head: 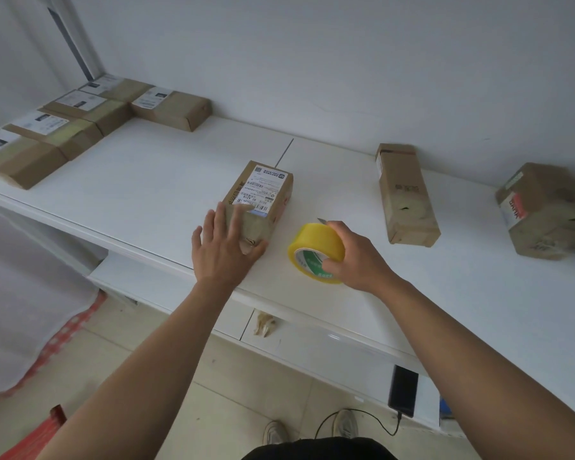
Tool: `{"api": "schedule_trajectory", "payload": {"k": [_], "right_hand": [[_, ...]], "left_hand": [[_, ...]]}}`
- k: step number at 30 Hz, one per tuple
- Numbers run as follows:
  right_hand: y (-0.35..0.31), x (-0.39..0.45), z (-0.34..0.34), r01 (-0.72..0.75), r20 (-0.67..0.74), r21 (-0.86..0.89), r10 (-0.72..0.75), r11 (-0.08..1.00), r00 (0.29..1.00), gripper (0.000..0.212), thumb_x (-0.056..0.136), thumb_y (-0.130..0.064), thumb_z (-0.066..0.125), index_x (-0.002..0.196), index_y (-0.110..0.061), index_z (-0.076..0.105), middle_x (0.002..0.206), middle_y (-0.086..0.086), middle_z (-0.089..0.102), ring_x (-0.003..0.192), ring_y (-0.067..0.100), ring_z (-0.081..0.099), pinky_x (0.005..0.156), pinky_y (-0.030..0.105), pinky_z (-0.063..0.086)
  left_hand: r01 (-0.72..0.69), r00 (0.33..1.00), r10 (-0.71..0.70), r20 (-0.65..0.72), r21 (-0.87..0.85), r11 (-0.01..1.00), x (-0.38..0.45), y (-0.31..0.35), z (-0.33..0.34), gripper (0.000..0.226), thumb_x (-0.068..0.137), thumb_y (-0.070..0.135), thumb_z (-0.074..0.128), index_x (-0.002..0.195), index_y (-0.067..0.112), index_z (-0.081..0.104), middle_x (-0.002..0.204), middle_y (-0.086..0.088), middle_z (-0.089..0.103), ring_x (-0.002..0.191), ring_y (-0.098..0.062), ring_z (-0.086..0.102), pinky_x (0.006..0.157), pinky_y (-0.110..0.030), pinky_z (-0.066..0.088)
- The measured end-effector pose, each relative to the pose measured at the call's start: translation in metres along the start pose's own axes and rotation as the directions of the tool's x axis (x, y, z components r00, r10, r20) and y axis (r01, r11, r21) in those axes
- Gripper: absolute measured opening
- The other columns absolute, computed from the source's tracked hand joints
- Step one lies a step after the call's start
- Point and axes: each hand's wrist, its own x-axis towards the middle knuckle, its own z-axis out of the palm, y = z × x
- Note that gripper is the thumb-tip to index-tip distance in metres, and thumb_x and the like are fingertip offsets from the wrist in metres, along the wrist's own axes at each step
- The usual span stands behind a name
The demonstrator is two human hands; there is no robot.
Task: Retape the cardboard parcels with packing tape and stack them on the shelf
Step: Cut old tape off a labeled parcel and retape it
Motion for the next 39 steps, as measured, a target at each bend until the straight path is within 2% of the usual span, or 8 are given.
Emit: {"api": "schedule_trajectory", "payload": {"k": [3, 7, 13, 19, 24, 30, 33, 39], "right_hand": [[0.000, 0.001, 0.001, -0.002, -0.001, 0.008, 0.002, 1.000, 1.000, 0.080, 0.074, -0.039, 0.060, 0.148, -0.025, 0.035, 0.113, -0.006, 0.049, 0.094, 0.019, 0.052, 0.074, 0.029, 0.041], [0.004, 0.000, 0.003, 0.007, -0.015, -0.007, -0.007, 1.000, 1.000, 0.075, 0.084, -0.025, 0.069, 0.150, -0.026, 0.033, 0.116, -0.005, 0.049, 0.098, 0.020, 0.053, 0.076, 0.031, 0.043], [0.008, -0.002, 0.004, 0.016, -0.018, 0.001, -0.016, 1.000, 1.000, 0.079, 0.083, -0.027, 0.070, 0.152, -0.032, 0.030, 0.136, 0.001, 0.051, 0.109, 0.023, 0.055, 0.082, 0.035, 0.049], [0.019, -0.010, -0.004, -0.007, 0.017, 0.079, 0.006, 0.997, 1.000, 0.088, 0.087, -0.025, 0.071, 0.154, -0.044, 0.017, 0.147, -0.006, 0.042, 0.117, 0.019, 0.050, 0.091, 0.034, 0.047], [0.018, -0.019, -0.012, -0.019, 0.044, 0.108, 0.014, 0.994, 0.999, 0.088, 0.087, -0.022, 0.070, 0.153, -0.047, 0.018, 0.134, -0.012, 0.040, 0.110, 0.016, 0.050, 0.086, 0.028, 0.044], [0.036, -0.033, -0.033, -0.088, 0.072, 0.038, 0.085, 0.995, 0.994, 0.074, 0.085, -0.029, 0.074, 0.144, -0.043, 0.032, 0.121, -0.005, 0.054, 0.095, 0.017, 0.057, 0.073, 0.029, 0.050], [0.038, -0.036, -0.039, -0.151, 0.153, 0.075, 0.138, 0.986, 0.979, 0.042, 0.082, -0.057, 0.070, 0.114, -0.037, 0.051, 0.092, -0.012, 0.057, 0.081, 0.010, 0.057, 0.064, 0.027, 0.043], [0.033, -0.017, -0.043, -0.170, 0.139, 0.223, 0.141, 0.960, 0.980, 0.053, 0.078, -0.076, 0.043, 0.071, -0.024, 0.051, 0.066, -0.011, 0.052, 0.065, 0.010, 0.051, 0.067, 0.033, 0.037]], "left_hand": [[-0.063, 0.996, 0.056, 0.071, 0.105, 0.992, 0.003, -0.001, -0.007, 0.084, 0.082, 0.081, 0.037, 0.153, 0.043, 0.013, 0.163, -0.008, 0.015, 0.147, -0.030, 0.018, 0.114, -0.053, 0.021], [-0.218, 0.969, 0.200, 0.143, 0.130, 0.967, 0.009, -0.007, -0.007, 0.089, 0.091, 0.073, 0.028, 0.160, 0.021, 0.005, 0.167, -0.009, 0.002, 0.154, -0.026, -0.002, 0.123, -0.043, 0.000], [-0.373, 0.916, 0.342, 0.209, 0.137, 0.918, 0.016, -0.007, -0.011, 0.068, 0.097, 0.059, 0.034, 0.158, 0.033, 0.019, 0.163, -0.019, 0.017, 0.150, -0.040, 0.015, 0.122, -0.050, 0.016], [-0.515, 0.851, 0.482, 0.208, 0.153, 0.843, 0.017, 0.004, 0.000, 0.062, 0.105, 0.036, 0.026, 0.156, 0.003, 0.017, 0.164, -0.016, 0.013, 0.153, -0.030, 0.008, 0.123, -0.047, 0.004], [-0.509, 0.848, 0.474, 0.236, 0.118, 0.853, 0.016, 0.009, -0.004, 0.066, 0.102, 0.026, 0.049, 0.156, 0.003, 0.018, 0.163, -0.017, 0.020, 0.151, -0.031, 0.021, 0.121, -0.047, 0.019], [-0.516, 0.847, 0.509, 0.151, 0.005, 0.857, -0.003, 0.039, -0.006, 0.059, 0.096, 0.037, 0.036, 0.143, 0.003, 0.047, 0.149, -0.020, 0.046, 0.138, -0.035, 0.044, 0.112, -0.052, 0.040], [-0.422, 0.887, 0.426, 0.179, -0.063, 0.904, -0.005, 0.057, -0.011, 0.068, 0.083, 0.046, 0.032, 0.135, 0.007, 0.051, 0.146, -0.020, 0.047, 0.135, -0.037, 0.043, 0.112, -0.053, 0.037], [-0.199, 0.966, 0.215, 0.144, -0.117, 0.973, 0.005, 0.080, -0.023, 0.047, 0.089, 0.038, 0.029, 0.108, 0.008, 0.060, 0.123, -0.012, 0.056, 0.112, -0.036, 0.050, 0.096, -0.045, 0.038]]}}
